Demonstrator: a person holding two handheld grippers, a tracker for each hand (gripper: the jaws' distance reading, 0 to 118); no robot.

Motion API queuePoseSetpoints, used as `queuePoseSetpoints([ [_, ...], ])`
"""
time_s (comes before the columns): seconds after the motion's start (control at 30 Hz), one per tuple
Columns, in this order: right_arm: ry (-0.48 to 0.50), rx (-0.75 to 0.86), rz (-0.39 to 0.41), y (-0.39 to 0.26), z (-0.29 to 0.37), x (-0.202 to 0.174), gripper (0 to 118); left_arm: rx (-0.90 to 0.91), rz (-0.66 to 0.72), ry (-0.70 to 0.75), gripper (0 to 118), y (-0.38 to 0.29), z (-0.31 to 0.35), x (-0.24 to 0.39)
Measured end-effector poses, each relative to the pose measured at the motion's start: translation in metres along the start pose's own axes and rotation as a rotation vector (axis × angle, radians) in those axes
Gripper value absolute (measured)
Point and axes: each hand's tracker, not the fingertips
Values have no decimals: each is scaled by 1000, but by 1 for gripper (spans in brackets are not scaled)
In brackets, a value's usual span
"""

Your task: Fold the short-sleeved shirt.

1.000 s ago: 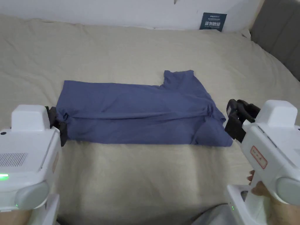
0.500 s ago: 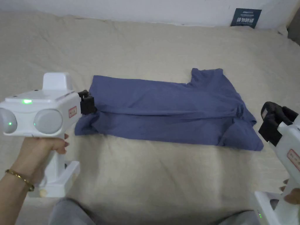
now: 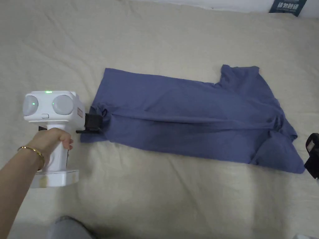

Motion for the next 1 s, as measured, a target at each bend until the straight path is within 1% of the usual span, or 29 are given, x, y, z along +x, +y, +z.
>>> queuePoseSetpoints([
  [0.03, -2, -8, 0, 0, -4, -1, 1, -9, -4, 7, 83, 0, -6, 1],
  [0.07, -4, -15, 2, 0, -7, -2, 1, -23, -9, 16, 78, -2, -11, 2],
  [0.13, -8, -28, 11, -1, -12, -4, 1, -42, -7, -9, 77, -6, -17, 3],
  [0.17, -7, -32, 15, -1, -14, -5, 1, -22, -9, 7, 75, -6, -12, 3],
  [0.2, -6, -36, 18, -1, -16, -6, 1, -17, -22, -8, 69, -5, -8, 2],
  [0.23, -5, -40, 19, -1, -18, -6, 1, 5, -56, -66, 52, -6, -3, 2],
  [0.27, -6, -46, 20, -1, -21, -7, 1, 20, -63, -38, 15, -8, 1, 4],
  [0.3, -9, -53, 22, -1, -24, -8, 1, 31, -77, 10, 2, -8, 3, 8],
  [0.37, -9, -63, 18, 1, -31, -6, 1, 18, -73, -41, 2, -8, 8, 6],
  [0.43, -13, -83, 18, 6, -40, -2, 2, 30, -60, -53, 2, -6, 15, 6],
  [0.5, -30, -146, 12, 15, -55, 10, 2, 64, -25, -75, 2, -3, 27, 1],
  [0.53, -25, -195, 6, 19, -67, 18, 5, 76, -8, -92, 2, -2, 33, -2],
  [0.57, -14, -248, -5, 24, -79, 27, 20, 87, 7, -106, 2, 0, 39, -3],
  [0.6, 0, -282, -40, 27, -90, 36, 44, 97, 19, -115, 2, 1, 45, -5],
  [0.63, 15, -348, -58, 28, -104, 46, 72, 107, 29, -124, 2, 1, 49, -7],
  [0.67, 19, -395, -79, 29, -116, 54, 96, 114, 32, -130, 2, 1, 53, -9],
  [0.7, 2, -413, -97, 28, -125, 59, 105, 116, 36, -134, 2, 1, 54, -8],
  [0.77, -29, -472, -53, 24, -146, 66, 112, 118, 41, -138, 2, 0, 57, -9],
  [0.83, -74, -557, -25, 15, -168, 74, 113, 114, 46, -136, 2, 0, 54, -9],
  [0.87, -105, -579, -31, 8, -177, 78, 113, 110, 49, -134, 2, 0, 52, -9],
  [0.93, -126, -650, -46, -7, -193, 84, 113, 99, 54, -127, 2, -2, 49, -10],
  [0.97, -140, -677, -57, -14, -198, 87, 111, 93, 53, -122, 2, -3, 47, -8],
  [1.0, -153, -697, -64, -20, -202, 89, 107, 88, 54, -118, 2, -4, 45, -8],
])
